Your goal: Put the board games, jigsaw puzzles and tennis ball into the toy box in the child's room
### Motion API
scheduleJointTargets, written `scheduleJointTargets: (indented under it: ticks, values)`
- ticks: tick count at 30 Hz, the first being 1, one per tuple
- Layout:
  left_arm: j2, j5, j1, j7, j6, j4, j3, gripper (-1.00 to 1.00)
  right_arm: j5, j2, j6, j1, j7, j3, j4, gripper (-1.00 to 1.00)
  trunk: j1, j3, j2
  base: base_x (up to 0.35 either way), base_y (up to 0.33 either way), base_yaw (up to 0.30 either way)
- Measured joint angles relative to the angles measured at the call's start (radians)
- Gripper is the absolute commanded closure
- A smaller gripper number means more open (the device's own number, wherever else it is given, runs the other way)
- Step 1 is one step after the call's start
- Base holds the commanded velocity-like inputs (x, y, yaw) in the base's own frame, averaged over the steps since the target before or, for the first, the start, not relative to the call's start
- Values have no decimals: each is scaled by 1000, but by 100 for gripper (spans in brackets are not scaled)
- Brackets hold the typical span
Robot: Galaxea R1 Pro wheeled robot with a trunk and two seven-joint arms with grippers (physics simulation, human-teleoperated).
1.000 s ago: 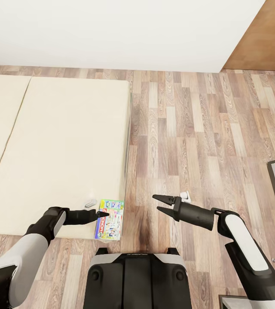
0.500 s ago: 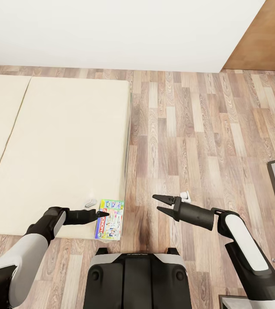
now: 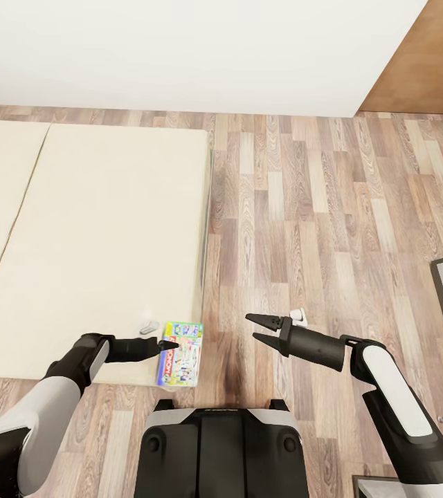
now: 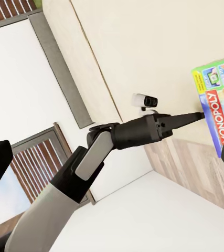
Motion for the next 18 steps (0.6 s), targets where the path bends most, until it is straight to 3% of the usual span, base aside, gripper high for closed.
scheduleJointTargets:
  ticks: [12, 18]
  values:
    - [0, -3, 0, 1, -2, 0, 0, -100, 0, 0, 0, 0, 1, 0, 0, -100, 0, 0, 0, 0, 0, 0]
    - [15, -4, 2, 2, -3, -1, 4, -100, 0, 0, 0, 0, 0, 0, 0, -100, 0, 0, 0, 0, 0, 0]
